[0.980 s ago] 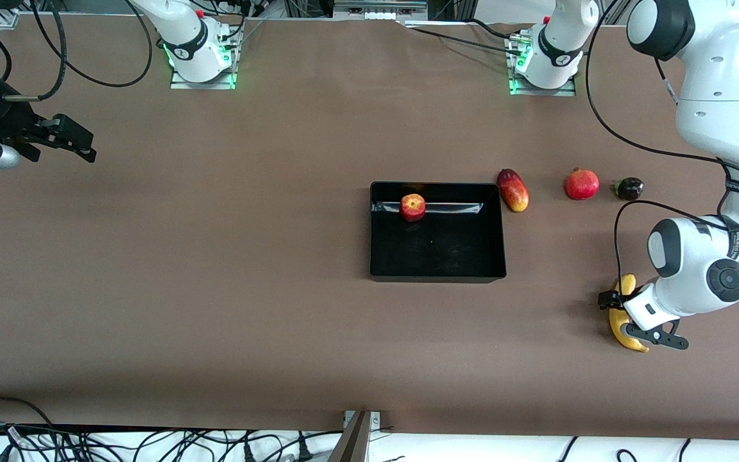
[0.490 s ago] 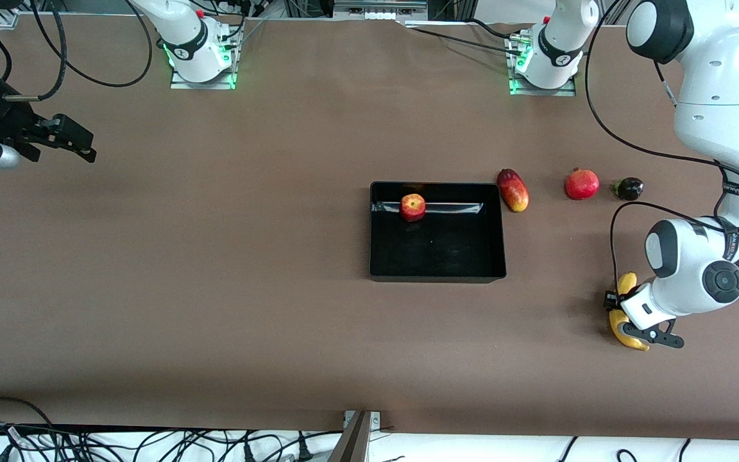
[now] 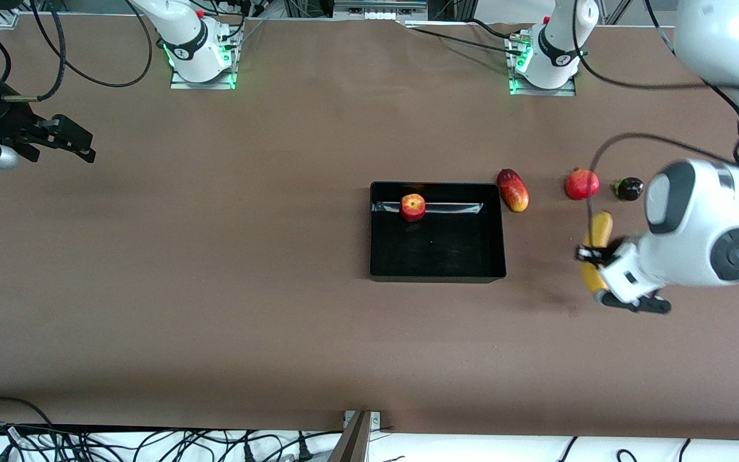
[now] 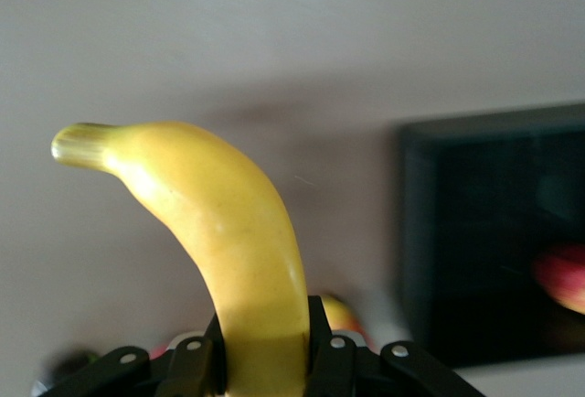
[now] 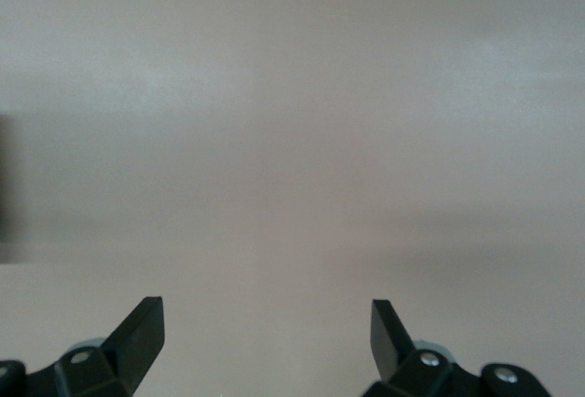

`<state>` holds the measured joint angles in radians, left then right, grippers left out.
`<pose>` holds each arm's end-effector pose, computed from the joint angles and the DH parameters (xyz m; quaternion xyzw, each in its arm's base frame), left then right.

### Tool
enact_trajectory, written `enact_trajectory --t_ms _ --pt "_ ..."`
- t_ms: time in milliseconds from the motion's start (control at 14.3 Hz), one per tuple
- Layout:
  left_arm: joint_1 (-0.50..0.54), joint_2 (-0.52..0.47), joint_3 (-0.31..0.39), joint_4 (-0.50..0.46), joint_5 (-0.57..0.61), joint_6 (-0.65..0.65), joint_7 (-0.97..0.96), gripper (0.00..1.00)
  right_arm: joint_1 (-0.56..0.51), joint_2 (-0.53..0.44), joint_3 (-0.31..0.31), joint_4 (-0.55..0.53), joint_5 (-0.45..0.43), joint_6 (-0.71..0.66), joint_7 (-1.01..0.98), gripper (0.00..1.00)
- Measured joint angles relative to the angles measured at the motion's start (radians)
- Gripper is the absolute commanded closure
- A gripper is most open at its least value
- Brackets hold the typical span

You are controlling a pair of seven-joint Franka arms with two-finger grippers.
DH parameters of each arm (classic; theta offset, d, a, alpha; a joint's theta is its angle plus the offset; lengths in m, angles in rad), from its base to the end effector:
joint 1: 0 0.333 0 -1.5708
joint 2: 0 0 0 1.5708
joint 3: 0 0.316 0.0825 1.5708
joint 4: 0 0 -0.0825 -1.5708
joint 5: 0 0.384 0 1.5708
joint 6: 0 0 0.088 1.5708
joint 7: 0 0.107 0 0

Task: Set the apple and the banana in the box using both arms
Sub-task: 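Lift the banana with the left gripper and carry it over the box, then lower the banana into the box and open the left gripper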

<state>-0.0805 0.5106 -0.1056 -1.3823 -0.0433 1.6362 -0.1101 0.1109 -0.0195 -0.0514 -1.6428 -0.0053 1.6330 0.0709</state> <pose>0.6644 -0.1168 0.4011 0.9904 -0.0301 -0.1322 0.0284 0.5522 0.0321 0.6066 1.0000 -0.0055 0.0050 0.0018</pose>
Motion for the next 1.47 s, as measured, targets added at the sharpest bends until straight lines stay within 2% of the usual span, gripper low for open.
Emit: enact_trajectory --t_ms 140,350,700,1470 --pt "-0.122 -0.019 0.0 -0.012 -0.019 -0.008 -0.176 1.0 -0.001 0.0 0.0 0.0 0.0 0.0 0.0 0.0" --pt "-0.222 0.026 0.003 -0.04 -0.046 0.099 -0.313 1.0 -0.002 0.0 0.0 0.0 0.0 0.0 0.0 0.0" --pt "-0.254 0.109 0.0 -0.089 -0.048 0.257 -0.37 1.0 -0.002 0.0 0.0 0.0 0.0 0.0 0.0 0.0" --pt "-0.278 0.118 -0.044 -0.274 -0.048 0.543 -0.433 1.0 -0.002 0.0 0.0 0.0 0.0 0.0 0.0 0.0"
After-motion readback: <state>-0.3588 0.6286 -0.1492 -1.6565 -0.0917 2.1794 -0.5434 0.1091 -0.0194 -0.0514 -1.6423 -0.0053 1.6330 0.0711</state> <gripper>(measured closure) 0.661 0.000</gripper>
